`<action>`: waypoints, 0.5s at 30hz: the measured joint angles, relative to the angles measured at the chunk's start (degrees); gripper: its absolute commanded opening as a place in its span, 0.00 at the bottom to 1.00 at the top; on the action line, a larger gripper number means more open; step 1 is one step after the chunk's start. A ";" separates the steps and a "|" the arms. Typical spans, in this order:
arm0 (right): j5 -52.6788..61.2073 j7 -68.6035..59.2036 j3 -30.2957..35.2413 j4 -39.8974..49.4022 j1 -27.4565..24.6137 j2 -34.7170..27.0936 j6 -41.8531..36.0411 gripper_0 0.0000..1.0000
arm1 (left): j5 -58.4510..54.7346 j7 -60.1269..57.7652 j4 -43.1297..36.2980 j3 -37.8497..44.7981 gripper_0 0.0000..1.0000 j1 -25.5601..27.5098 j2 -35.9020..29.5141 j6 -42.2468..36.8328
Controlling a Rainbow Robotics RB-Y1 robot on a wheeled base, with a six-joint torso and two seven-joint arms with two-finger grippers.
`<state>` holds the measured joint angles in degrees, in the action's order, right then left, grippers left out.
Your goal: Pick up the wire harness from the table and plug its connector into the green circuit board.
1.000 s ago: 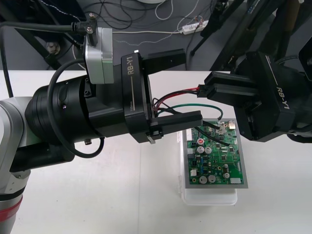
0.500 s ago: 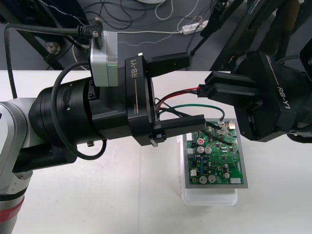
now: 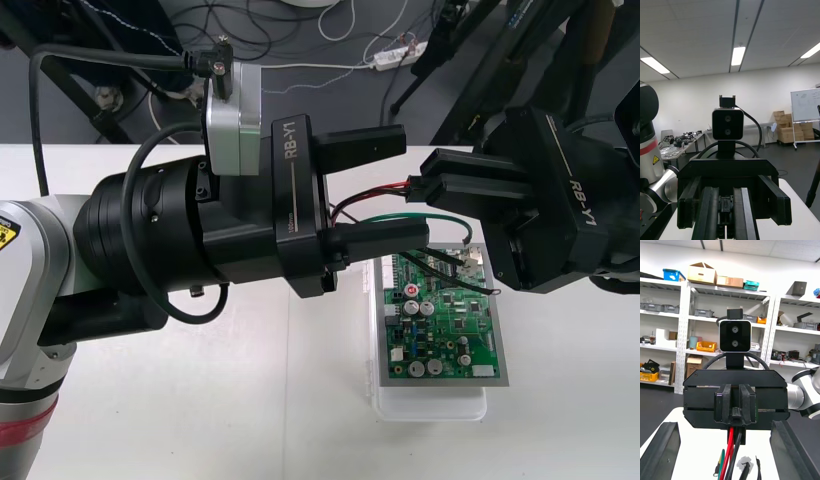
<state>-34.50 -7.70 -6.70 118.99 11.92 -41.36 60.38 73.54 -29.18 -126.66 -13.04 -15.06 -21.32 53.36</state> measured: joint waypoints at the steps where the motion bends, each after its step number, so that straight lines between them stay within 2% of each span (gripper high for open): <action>1: 0.00 0.00 0.00 0.00 0.00 0.00 0.04 0.00 | 0.00 0.00 0.07 -0.02 0.67 -0.05 0.00 0.00; 10: 0.00 0.01 0.00 0.00 -0.01 0.00 0.07 0.00 | -0.01 0.00 0.33 -0.02 0.58 -0.21 0.00 0.00; 15: 0.02 0.01 0.00 0.00 -0.01 0.00 0.09 0.00 | -0.09 0.00 0.35 -0.02 0.42 -0.24 0.00 0.00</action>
<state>-34.49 -7.69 -6.70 118.99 11.91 -41.36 60.46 73.45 -29.18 -126.31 -13.06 -15.30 -21.32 53.36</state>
